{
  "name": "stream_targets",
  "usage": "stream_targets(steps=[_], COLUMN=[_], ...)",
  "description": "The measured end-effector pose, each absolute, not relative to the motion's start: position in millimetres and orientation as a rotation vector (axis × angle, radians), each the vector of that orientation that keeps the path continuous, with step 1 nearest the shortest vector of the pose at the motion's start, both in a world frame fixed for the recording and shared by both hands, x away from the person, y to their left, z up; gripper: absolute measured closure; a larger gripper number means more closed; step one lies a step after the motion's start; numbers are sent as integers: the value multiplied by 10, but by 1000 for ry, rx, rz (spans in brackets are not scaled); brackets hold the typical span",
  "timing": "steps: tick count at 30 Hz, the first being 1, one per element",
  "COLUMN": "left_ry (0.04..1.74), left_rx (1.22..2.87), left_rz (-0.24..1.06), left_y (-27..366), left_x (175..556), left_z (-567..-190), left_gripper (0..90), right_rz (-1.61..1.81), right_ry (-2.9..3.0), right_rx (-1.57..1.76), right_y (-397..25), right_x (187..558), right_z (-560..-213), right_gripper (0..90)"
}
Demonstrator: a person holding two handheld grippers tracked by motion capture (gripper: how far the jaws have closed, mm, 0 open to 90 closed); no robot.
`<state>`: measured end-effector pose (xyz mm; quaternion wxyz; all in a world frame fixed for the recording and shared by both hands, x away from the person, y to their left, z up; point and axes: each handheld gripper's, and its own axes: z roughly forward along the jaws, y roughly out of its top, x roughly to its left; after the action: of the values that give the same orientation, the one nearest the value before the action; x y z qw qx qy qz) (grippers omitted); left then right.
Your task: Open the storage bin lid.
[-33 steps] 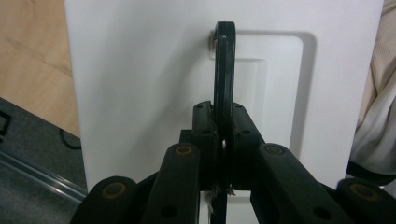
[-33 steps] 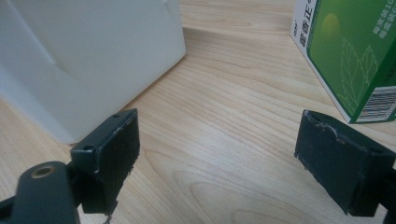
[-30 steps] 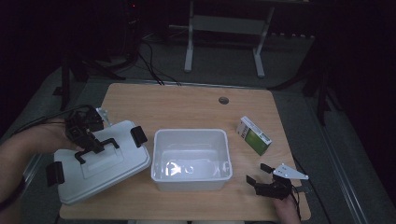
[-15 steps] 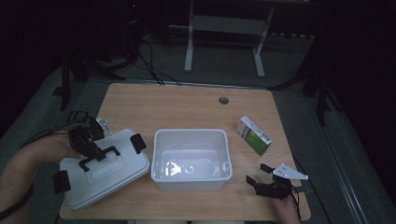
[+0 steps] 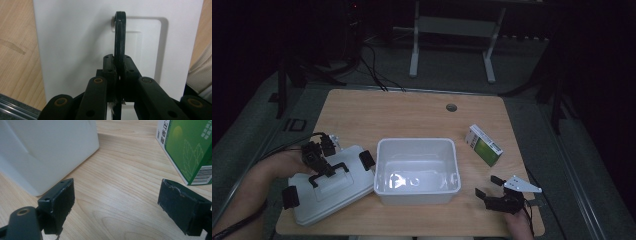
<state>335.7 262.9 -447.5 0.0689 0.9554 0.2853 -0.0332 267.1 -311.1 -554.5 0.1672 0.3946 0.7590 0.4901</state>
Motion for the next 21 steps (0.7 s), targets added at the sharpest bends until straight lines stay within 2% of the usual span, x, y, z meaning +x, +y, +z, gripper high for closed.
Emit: stream_targets(steps=[21], left_ry=[909], left_rx=[2902], left_rz=[-28], left_y=[2574], left_x=[3511], left_z=[-4705], left_gripper=[837], right_rz=[1398], right_ry=[2161], right_rx=[1122], right_y=[-3122], right_x=[2674], right_z=[-5545], right_gripper=[136])
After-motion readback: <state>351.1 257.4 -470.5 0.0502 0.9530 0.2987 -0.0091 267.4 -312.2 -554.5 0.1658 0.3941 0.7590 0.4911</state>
